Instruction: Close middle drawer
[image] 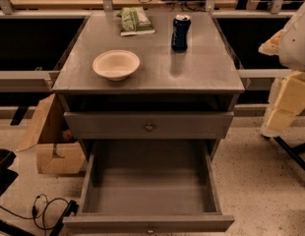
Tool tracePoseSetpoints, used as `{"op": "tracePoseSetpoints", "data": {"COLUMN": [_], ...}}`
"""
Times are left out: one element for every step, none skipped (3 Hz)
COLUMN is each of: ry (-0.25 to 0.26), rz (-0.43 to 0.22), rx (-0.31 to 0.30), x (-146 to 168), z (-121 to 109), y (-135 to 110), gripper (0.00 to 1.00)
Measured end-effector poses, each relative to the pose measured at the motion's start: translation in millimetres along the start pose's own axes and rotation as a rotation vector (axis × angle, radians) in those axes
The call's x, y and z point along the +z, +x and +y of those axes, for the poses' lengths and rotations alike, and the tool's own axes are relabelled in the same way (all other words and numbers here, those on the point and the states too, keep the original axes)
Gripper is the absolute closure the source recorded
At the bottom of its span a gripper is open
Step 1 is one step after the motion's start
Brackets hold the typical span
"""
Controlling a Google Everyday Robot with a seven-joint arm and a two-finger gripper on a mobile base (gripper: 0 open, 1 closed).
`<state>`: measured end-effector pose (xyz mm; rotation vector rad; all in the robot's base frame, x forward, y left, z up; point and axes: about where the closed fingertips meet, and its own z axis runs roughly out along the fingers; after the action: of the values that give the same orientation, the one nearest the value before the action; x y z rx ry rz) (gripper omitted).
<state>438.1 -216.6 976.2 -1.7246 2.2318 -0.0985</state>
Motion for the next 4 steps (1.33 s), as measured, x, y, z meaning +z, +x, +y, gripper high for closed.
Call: {"op": "tracePoseSetpoints", "data": {"ry": [0.0, -0.019, -0.008, -0.003], "rz": [0.0, -0.013, -0.074, -0.122], "rx": [0.0, 0.023, 0.062, 0.12], "x": [0, 26, 61, 126], "z": [0, 16, 51, 100], "y": [0, 6, 10, 19], "gripper": [0.0, 0.0, 0.0, 0.0]}}
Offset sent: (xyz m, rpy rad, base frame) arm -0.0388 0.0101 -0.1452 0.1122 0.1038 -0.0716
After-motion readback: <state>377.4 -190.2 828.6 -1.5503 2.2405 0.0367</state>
